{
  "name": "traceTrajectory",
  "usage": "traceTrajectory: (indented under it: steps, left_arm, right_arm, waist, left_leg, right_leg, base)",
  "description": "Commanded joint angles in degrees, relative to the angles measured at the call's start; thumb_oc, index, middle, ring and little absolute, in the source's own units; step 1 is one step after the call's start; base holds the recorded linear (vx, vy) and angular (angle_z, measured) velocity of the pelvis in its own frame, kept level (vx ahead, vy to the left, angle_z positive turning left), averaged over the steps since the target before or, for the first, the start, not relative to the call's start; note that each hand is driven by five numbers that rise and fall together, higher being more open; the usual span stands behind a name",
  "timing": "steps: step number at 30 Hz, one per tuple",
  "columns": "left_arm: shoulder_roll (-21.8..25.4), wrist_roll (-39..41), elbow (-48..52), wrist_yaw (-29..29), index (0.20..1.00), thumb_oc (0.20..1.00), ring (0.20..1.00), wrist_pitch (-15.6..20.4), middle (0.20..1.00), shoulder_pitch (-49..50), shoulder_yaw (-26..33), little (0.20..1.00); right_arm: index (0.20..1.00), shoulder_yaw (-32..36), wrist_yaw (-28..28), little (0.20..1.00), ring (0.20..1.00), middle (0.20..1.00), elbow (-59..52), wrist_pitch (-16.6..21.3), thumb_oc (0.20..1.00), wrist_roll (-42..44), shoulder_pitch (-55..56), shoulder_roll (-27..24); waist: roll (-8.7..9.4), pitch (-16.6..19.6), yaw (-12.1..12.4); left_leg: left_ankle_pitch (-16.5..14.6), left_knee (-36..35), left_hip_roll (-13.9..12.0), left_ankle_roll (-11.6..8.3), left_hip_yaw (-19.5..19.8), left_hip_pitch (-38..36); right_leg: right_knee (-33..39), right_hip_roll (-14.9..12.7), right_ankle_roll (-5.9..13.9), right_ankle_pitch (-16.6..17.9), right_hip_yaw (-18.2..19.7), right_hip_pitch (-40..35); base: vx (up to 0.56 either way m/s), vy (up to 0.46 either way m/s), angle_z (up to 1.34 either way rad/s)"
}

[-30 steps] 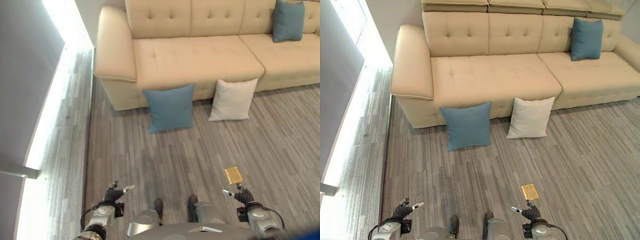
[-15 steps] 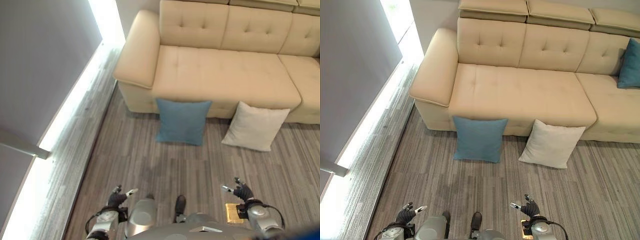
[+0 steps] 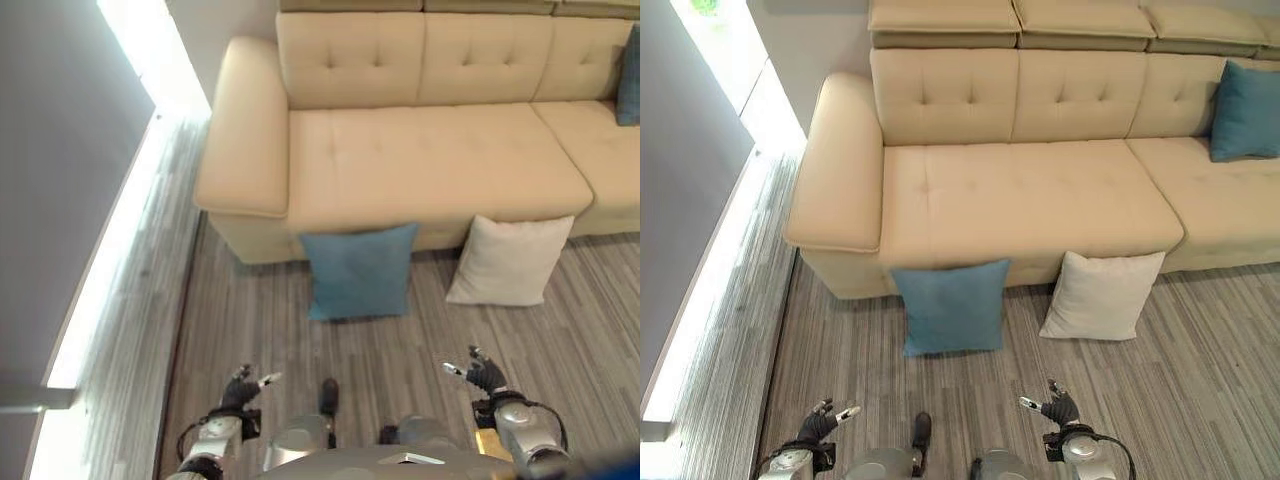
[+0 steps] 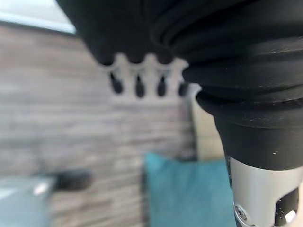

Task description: Pick up all the scattered cushions and arrange them neatly on the sofa.

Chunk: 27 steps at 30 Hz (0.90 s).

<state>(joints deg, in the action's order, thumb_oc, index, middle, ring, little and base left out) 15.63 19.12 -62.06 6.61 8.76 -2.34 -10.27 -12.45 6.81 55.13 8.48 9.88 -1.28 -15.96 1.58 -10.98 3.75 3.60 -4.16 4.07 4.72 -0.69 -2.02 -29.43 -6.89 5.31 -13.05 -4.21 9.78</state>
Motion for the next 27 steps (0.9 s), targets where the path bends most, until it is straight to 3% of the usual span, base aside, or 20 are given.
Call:
traceTrajectory:
  steps: [1, 5, 6, 10, 13, 15, 19, 23, 27]
  left_arm:
    - [0.3, -0.1, 0.8, 0.2, 1.000, 1.000, 1.000, 1.1, 1.000, -0.3, 1.9, 1.000]
    - [0.0, -1.0, -0.2, 0.2, 1.000, 1.000, 1.000, 1.1, 1.000, -0.1, 2.6, 1.000]
    - [-0.3, -1.6, -0.5, -0.1, 1.000, 1.000, 1.000, 1.1, 1.000, 0.3, 2.6, 1.000]
    - [-0.7, -2.0, -1.0, -0.4, 1.000, 1.000, 1.000, 0.7, 1.000, 0.6, 2.3, 1.000]
    - [-0.8, -2.2, -1.1, -0.6, 1.000, 1.000, 1.000, 0.4, 1.000, 0.6, 2.0, 1.000]
    - [-0.9, -1.1, 0.3, -0.5, 1.000, 1.000, 1.000, 0.6, 1.000, 0.2, 1.0, 1.000]
    - [-0.7, 0.9, 1.3, 0.5, 1.000, 1.000, 1.000, 1.0, 1.000, -0.5, 0.5, 1.000]
    - [0.2, 1.1, 3.0, 1.8, 1.000, 1.000, 1.000, 1.2, 1.000, -1.7, 0.1, 1.000]
    - [1.0, 2.6, 6.2, 3.6, 1.000, 1.000, 1.000, 2.5, 1.000, -3.6, -0.5, 1.000]
  right_arm:
    - [1.000, 0.1, 0.4, 1.000, 1.000, 1.000, -0.8, 1.7, 1.000, 0.3, -2.6, -2.0]
    - [1.000, -0.2, 0.4, 1.000, 1.000, 1.000, -1.4, 1.8, 1.000, -0.3, -2.5, -2.2]
    - [1.000, -0.4, 0.1, 1.000, 1.000, 1.000, -1.3, 1.8, 1.000, -0.4, -1.9, -2.3]
    - [1.000, -0.4, -0.1, 1.000, 1.000, 1.000, -1.3, 1.8, 1.000, -0.3, -1.1, -2.7]
    - [1.000, 0.1, -0.1, 1.000, 1.000, 1.000, -1.5, 1.9, 1.000, 0.4, -0.2, -2.8]
    - [1.000, 0.1, -0.1, 1.000, 1.000, 1.000, -2.1, 2.2, 1.000, 1.2, -0.1, -3.5]
    - [1.000, -0.5, 0.3, 1.000, 1.000, 1.000, -1.5, 1.9, 1.000, 1.6, -1.1, -4.0]
    - [1.000, -0.4, 1.2, 1.000, 1.000, 1.000, -1.5, 2.1, 1.000, 2.2, -2.1, -4.3]
    - [1.000, -0.2, 2.3, 1.000, 1.000, 1.000, -1.9, 2.5, 1.000, 3.5, -4.6, -4.5]
  waist:
    - [0.67, -0.9, 0.9]
    - [1.07, -1.0, -0.7]
    - [1.30, -0.7, -1.1]
    - [1.37, -0.1, -1.2]
    - [1.55, -0.1, -1.6]
    - [2.01, -1.7, -1.6]
    - [2.18, -2.3, -1.0]
    - [2.02, -3.2, -0.3]
    - [1.18, -5.3, -0.3]
  left_leg:
    - [-5.0, 5.6, -1.2, -3.40, 2.2, 1.4]
    - [-5.7, 4.0, -0.7, -3.83, 3.2, -1.8]
    - [-6.2, 4.1, -0.8, -4.41, 3.9, -2.5]
    - [-6.5, 4.1, -1.5, -5.61, 4.5, -2.5]
    - [-7.1, 6.5, -2.0, -6.84, 4.7, -1.4]
    - [-6.9, 13.8, -2.3, -8.85, 5.0, 2.7]
    - [-5.3, 11.3, -4.0, -8.79, 6.6, 5.8]
    - [-0.9, 8.1, -5.9, -9.24, 6.9, 11.1]
    - [-1.3, 9.9, -5.3, -8.40, 6.0, 14.4]
  right_leg:
    - [16.2, 2.8, 0.20, 11.3, -2.1, -5.3]
    - [23.1, 4.7, 0.77, 14.3, -1.5, -3.9]
    - [24.4, 5.3, 0.34, 14.1, 0.2, -5.1]
    - [26.2, 5.5, -0.48, 13.7, -0.8, -6.9]
    - [26.4, 5.5, -1.12, 12.9, -2.0, -7.7]
    - [25.9, 5.1, -2.41, 11.9, -3.9, -8.4]
    - [25.4, 5.1, -2.58, 10.5, -3.6, -7.8]
    - [23.9, 5.1, -2.58, 8.9, -3.1, -6.0]
    - [17.2, 4.1, -2.81, 7.8, -2.3, 0.4]
  base:
    - [0.17, -0.009, -0.10]
    - [0.22, -0.055, -0.01]
    - [0.20, -0.127, 0.16]
    - [0.14, -0.133, 0.35]
    - [0.07, -0.139, 0.37]
    - [0.01, -0.163, 0.58]
    - [0.03, -0.027, 0.37]
    - [0.05, 0.053, 0.16]
    - [-0.05, 0.139, -0.42]
